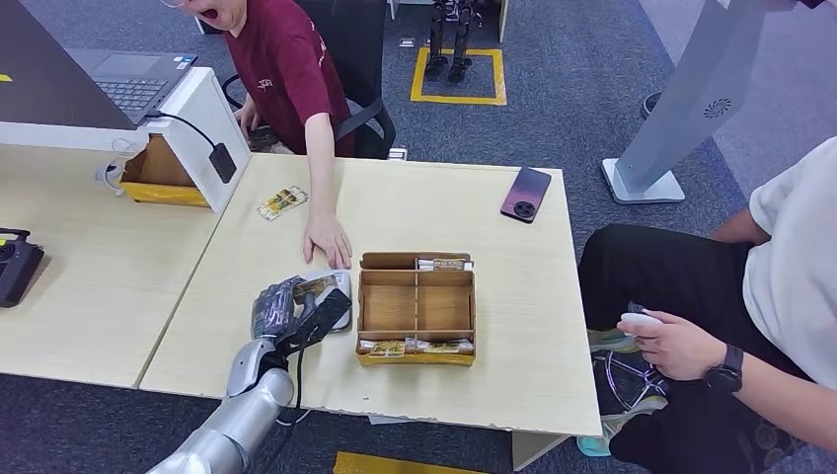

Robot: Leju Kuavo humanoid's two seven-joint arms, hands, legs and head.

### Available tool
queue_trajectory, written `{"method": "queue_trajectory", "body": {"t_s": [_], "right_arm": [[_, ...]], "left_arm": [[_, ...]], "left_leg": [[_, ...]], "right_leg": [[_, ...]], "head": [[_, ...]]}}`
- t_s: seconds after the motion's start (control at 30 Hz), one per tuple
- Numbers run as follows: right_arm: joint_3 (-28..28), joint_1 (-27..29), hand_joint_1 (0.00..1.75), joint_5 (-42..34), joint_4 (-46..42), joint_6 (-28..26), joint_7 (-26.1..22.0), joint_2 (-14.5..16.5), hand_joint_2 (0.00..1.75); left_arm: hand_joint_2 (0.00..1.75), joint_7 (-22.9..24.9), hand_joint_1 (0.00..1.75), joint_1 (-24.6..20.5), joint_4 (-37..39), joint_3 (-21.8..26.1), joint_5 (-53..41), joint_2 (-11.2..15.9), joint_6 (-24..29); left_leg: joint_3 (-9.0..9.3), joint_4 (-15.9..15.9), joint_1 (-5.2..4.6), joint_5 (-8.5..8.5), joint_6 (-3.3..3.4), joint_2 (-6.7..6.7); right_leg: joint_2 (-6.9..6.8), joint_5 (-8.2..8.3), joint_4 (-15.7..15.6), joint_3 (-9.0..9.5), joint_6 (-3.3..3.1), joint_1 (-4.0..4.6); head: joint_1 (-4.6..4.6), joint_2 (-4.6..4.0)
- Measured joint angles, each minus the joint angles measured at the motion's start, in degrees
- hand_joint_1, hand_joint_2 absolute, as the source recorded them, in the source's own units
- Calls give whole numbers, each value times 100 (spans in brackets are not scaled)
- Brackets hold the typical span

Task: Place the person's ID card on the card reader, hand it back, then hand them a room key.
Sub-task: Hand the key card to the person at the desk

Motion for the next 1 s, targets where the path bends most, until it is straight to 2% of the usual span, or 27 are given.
{"method": "queue_trajectory", "body": {"t_s": [0.43, 1.0], "right_arm": [[3, -25, 0, 67, -7, 46, 20, 0, 0], [25, -56, 0, 143, -9, 70, 1, 0, 0]], "left_arm": [[175, 358, 175, -409, 589, -334, -466, 57, -181], [175, 580, 175, -556, 950, -500, -650, 54, -377]], "left_leg": [[4, 0, 0, 2, -1, -1], [38, -2, -1, 4, 2, -4]], "right_leg": [[-1, 0, 0, 8, 1, 0], [-5, 1, 0, 48, 2, 0]], "head": [[1, 0], [1, 0]]}}
